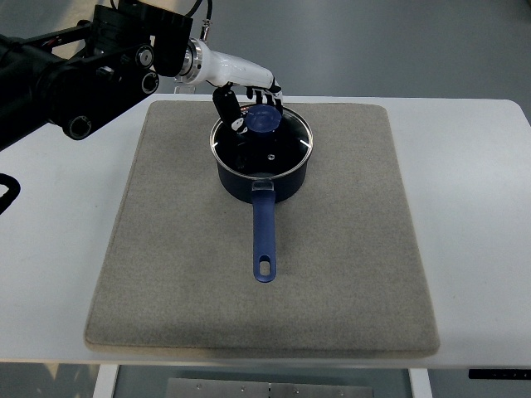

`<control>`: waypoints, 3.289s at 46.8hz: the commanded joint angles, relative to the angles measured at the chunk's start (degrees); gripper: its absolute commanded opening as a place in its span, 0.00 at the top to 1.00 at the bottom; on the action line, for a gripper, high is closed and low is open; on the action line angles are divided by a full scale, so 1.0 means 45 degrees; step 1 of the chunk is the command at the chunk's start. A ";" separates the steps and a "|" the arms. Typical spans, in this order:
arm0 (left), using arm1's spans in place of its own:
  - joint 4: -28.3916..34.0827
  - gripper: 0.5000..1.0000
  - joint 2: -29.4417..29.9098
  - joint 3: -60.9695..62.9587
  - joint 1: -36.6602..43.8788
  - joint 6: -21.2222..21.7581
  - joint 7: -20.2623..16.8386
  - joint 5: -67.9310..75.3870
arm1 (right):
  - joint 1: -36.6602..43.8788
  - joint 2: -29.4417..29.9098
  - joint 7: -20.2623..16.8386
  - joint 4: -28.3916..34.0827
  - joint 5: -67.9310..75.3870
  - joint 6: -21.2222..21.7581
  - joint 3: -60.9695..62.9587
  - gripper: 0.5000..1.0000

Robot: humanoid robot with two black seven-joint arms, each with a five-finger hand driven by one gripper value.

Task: Open pot lid and place left with left hand
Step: 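Close the left hand fingers around the blue lid knob, then lift the glass lid off the saucepan with the left hand, then carry the lid beside the saucepan and lower it onto the mat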

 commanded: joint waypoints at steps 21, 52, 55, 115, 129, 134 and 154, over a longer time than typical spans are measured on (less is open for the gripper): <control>-0.0008 1.00 0.0020 -0.0022 -0.0036 -0.0001 0.0001 -0.0004 | 0.0000 0.0000 -0.0019 0.0000 0.0013 0.0000 0.0004 0.17; 0.0011 1.00 0.0235 -0.0178 0.0120 0.0331 0.0001 -0.0219 | 0.0000 0.0000 0.0000 0.0019 0.0013 0.0000 -0.0015 0.17; 0.0011 1.00 0.0293 -0.0217 0.0159 0.0331 0.0001 -0.0258 | 0.0000 0.0000 0.0001 0.0000 0.0013 0.0000 0.0004 0.17; 0.0031 1.00 0.3867 -0.0334 0.0726 0.0272 -0.0253 -0.0766 | 0.0000 0.0000 0.0001 0.0000 0.0013 0.0000 0.0004 0.17; 0.0031 1.00 0.4512 -0.0315 0.1721 0.0584 -0.0761 -0.0629 | 0.0000 0.0000 0.0000 0.0000 -0.0006 0.0000 -0.0015 0.17; 0.0031 1.00 0.4493 -0.0295 0.2209 0.1013 -0.0761 -0.0649 | 0.0000 0.0000 0.0001 0.0000 -0.0006 0.0000 0.0004 0.17; 0.0011 1.00 0.3927 -0.0237 0.3167 0.1776 -0.0761 -0.0610 | 0.0000 0.0000 0.0001 0.0000 -0.0006 0.0000 -0.0015 0.17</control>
